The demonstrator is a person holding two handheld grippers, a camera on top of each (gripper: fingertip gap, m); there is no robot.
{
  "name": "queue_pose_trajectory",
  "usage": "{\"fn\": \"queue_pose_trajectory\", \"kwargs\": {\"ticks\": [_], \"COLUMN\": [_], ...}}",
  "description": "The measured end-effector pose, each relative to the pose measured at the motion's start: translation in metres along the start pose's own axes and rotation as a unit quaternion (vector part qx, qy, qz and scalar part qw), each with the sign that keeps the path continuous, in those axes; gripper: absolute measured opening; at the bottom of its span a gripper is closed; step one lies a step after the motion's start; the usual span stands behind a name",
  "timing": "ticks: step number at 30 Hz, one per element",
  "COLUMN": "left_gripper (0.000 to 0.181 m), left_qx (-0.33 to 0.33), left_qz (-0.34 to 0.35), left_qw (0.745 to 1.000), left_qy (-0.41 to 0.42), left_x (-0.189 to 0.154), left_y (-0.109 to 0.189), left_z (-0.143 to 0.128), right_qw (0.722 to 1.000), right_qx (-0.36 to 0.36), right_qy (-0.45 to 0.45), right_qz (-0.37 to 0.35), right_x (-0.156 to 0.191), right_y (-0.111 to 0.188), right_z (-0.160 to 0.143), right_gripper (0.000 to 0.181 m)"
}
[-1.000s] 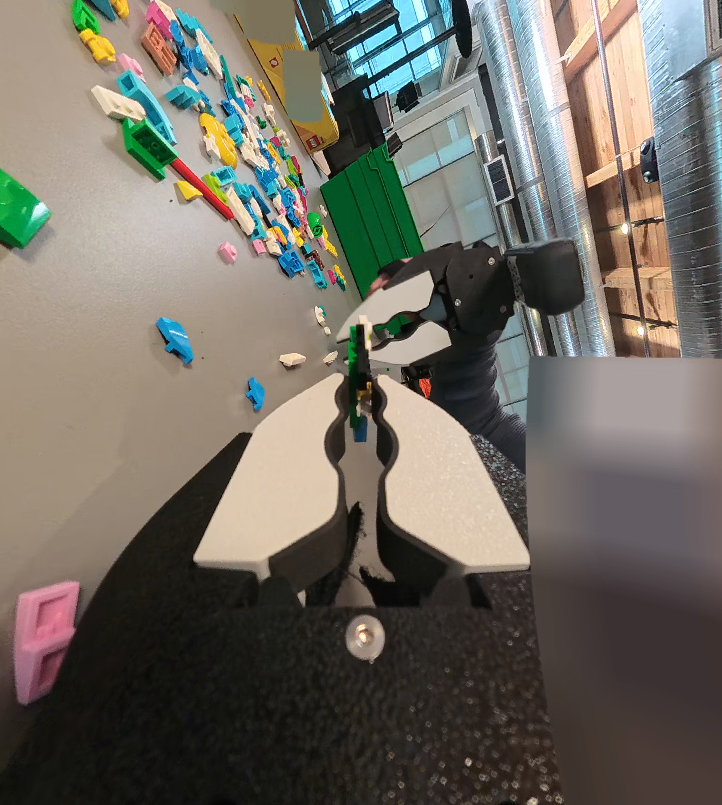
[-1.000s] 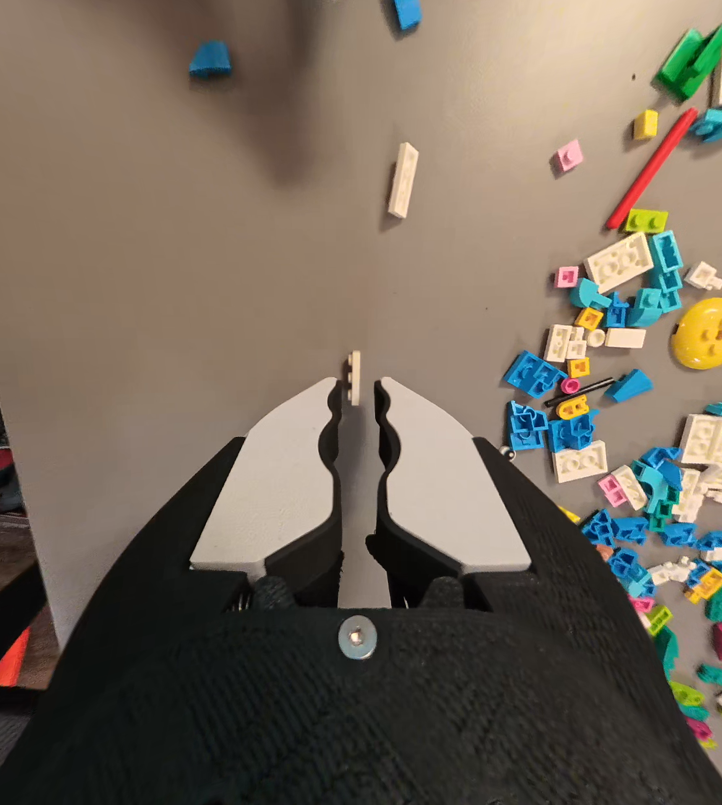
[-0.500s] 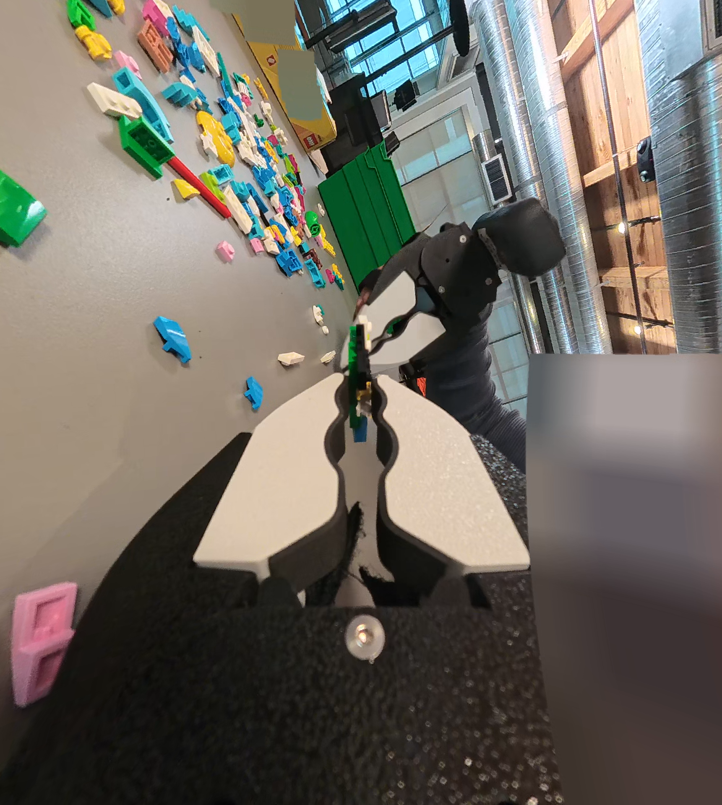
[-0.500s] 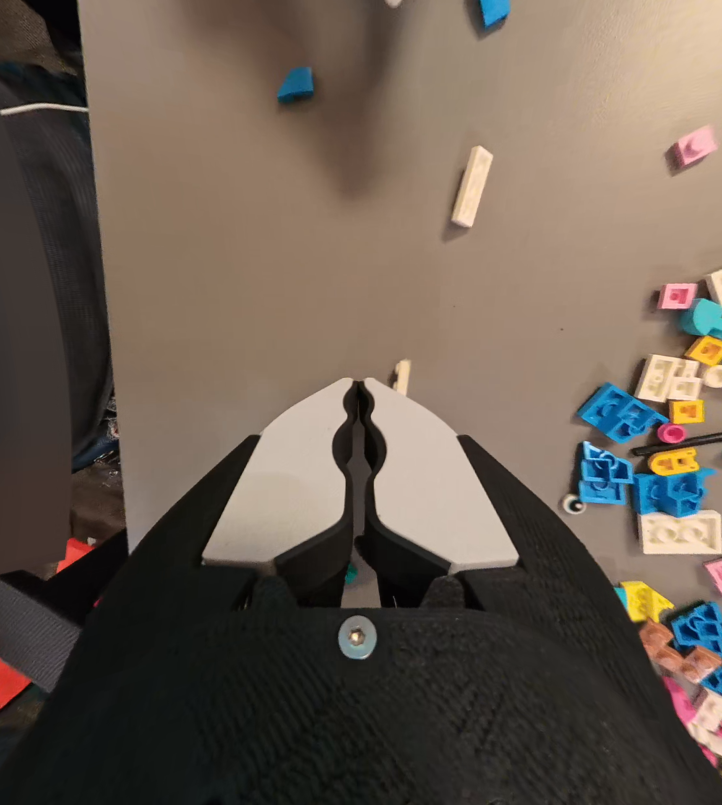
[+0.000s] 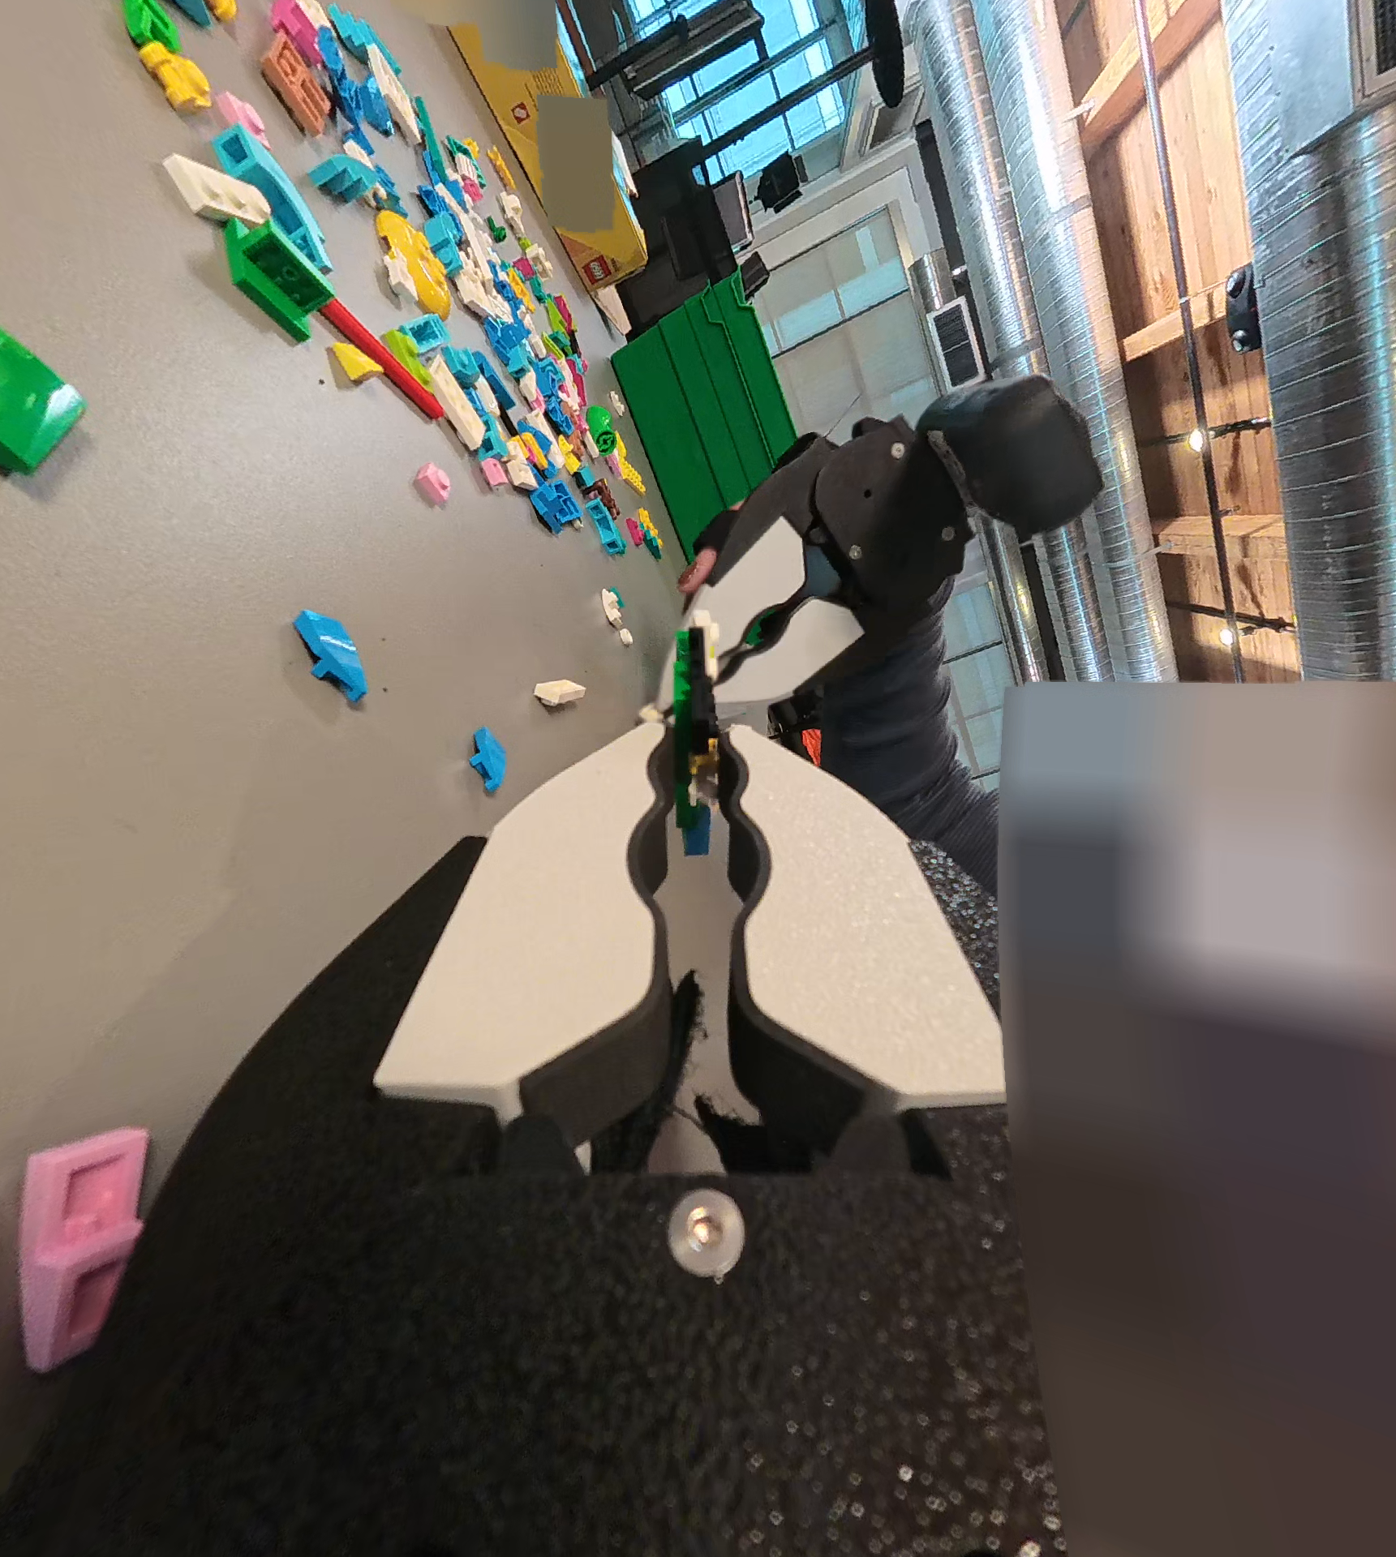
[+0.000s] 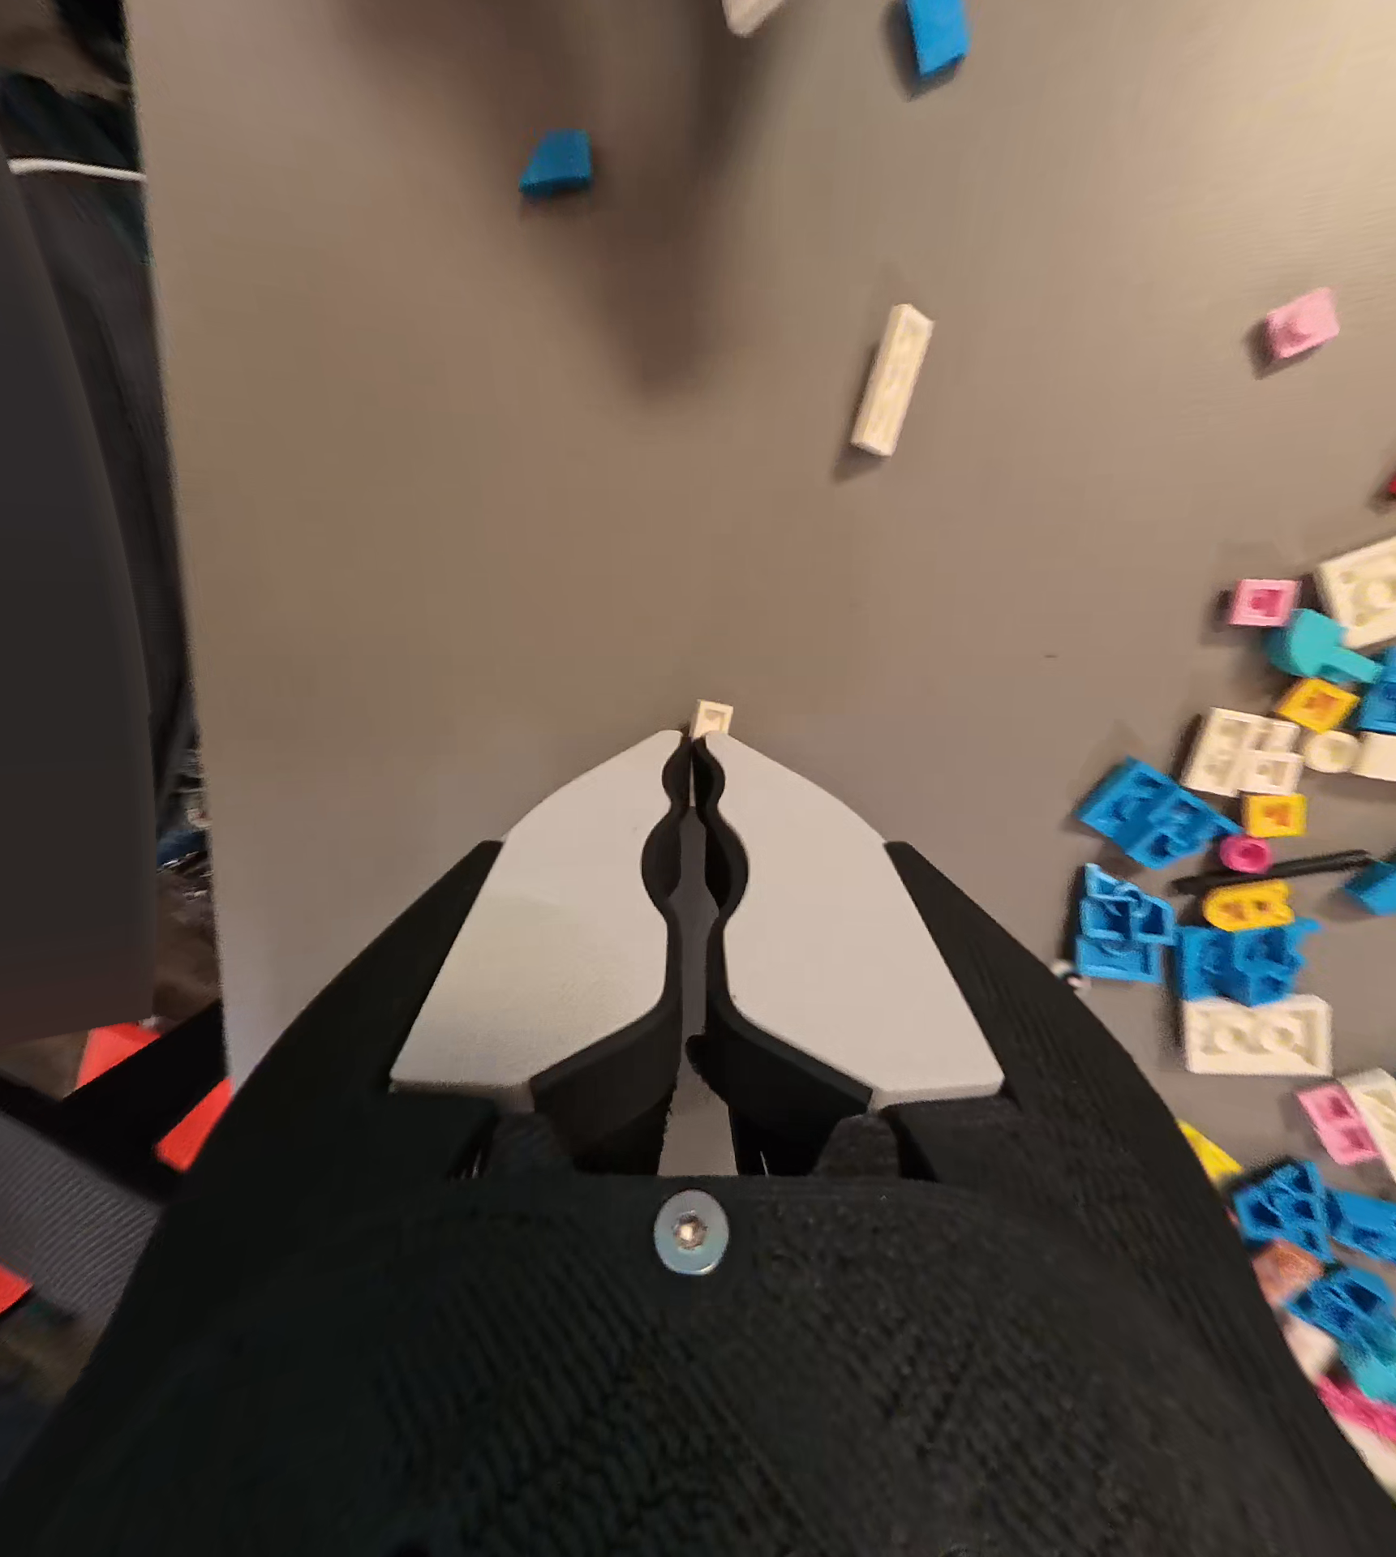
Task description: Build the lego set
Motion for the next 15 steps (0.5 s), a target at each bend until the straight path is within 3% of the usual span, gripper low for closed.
{"fn": "queue_pose_trajectory", "kwargs": {"ticks": [8, 13, 15], "left_gripper": [0.008, 0.008, 0.008], "left_qx": [0.004, 0.003, 0.004], "left_qz": [-0.002, -0.004, -0.005], "left_qw": [1.0, 1.0, 1.0], "left_qy": [0.001, 0.002, 0.003], "left_x": [-0.0001, 0.0, 0.0], "left_y": [-0.0004, -0.0003, -0.0003], "left_z": [-0.0002, -0.0002, -0.0002], "right_qw": [0.995, 0.999, 0.999], "right_qx": [0.056, 0.035, 0.045], "right_qy": [-0.023, -0.014, -0.017], "right_qz": [0.08, 0.031, 0.007], "right_x": [-0.0032, -0.0044, 0.0002], "right_y": [-0.0057, 0.0011, 0.0033], "right_z": [-0.004, -0.0003, -0.003], "right_gripper": [0.0, 0.001, 0.012]}}
Point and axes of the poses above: each gripper's, where its closed fingertips meet, y back along the fingers, z out of its top, x = y × z across the jaws, the point moved 10 cm from there along y, back along the fingers, and after that the axes turned 8 degrees about -x, right-handed, at the moved point
